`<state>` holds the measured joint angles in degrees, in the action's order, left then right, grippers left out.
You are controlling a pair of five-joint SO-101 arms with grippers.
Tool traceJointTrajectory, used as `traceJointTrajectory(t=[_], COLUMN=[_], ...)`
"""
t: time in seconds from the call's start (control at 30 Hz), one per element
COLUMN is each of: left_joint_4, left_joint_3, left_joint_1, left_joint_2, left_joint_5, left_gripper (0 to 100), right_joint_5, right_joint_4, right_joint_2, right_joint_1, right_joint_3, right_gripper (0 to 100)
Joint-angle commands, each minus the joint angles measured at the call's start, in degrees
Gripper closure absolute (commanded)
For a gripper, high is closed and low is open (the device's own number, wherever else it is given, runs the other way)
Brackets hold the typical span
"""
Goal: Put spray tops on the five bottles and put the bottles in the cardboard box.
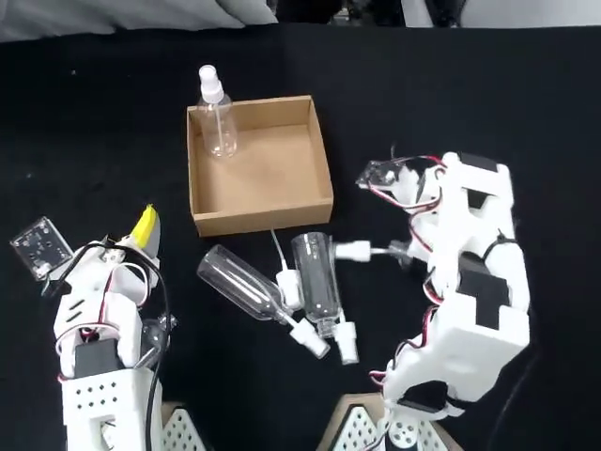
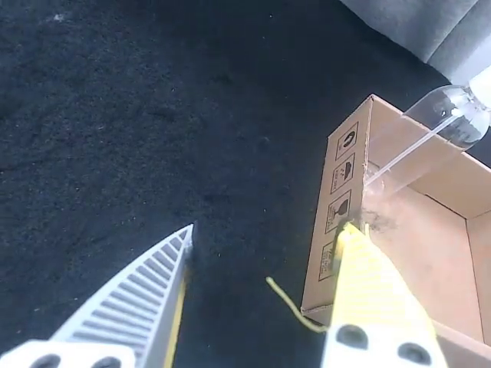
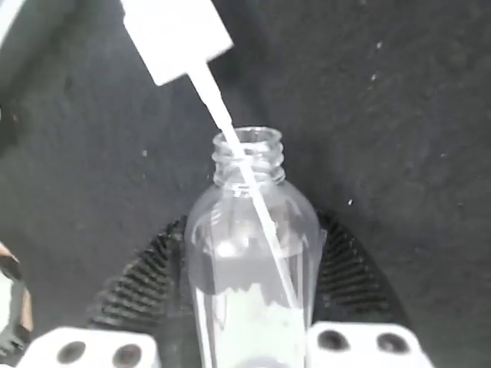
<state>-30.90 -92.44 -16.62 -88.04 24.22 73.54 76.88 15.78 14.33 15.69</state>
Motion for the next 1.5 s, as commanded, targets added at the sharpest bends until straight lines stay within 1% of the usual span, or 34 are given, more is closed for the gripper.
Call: traceJointTrajectory(t=[0.0,0.13,0.23,0.4,0.6,0.7,0.83,0.87,1.0,1.13,1.3,1.47], left_joint_4=[0.35,0.35,0.35,0.35,0.35,0.35,0.35,0.35,0.35,0.35,0.35,0.35], left_joint_3=[0.40,0.40,0.40,0.40,0.40,0.40,0.40,0.40,0.40,0.40,0.40,0.40], left_joint_1=[0.13,0.04,0.04,0.04,0.04,0.04,0.04,0.04,0.04,0.04,-0.04,0.04], left_joint_2=[-0.70,-0.70,-0.70,-0.70,-0.70,-0.70,-0.70,-0.70,-0.70,-0.70,-0.70,-0.70], left_joint_5=[-1.05,-1.05,-1.05,-1.05,-1.14,-1.14,-1.14,-1.14,-1.14,-1.14,-1.14,-1.14], left_gripper=[72,72,72,72,72,72,72,72,72,72,72,72], right_joint_5=[-5.01,-8.26,-8.44,-8.44,-8.18,-8.18,-8.26,-8.35,-8.18,-8.18,-8.09,-5.54], right_joint_4=[-0.62,-0.79,-0.44,-0.35,-0.35,-0.35,0.70,1.67,7.74,10.02,13.54,20.40], right_joint_2=[-3.47,-3.47,-3.47,-3.47,-3.47,-3.47,-4.26,-4.70,-8.66,-14.20,-19.30,-23.69], right_joint_1=[-2.64,-4.48,-5.63,-5.98,-6.07,-5.89,-5.63,-5.63,-5.71,-6.07,-6.07,-6.24], right_joint_3=[-3.82,-3.82,-3.74,-3.65,-3.65,-3.74,-4.70,-5.32,-7.43,-7.43,-7.60,-7.78], right_gripper=[88.8,88.8,88.3,75.2,75.2,78.3,90.5,92.2,92.8,92.9,98.3,98.3])
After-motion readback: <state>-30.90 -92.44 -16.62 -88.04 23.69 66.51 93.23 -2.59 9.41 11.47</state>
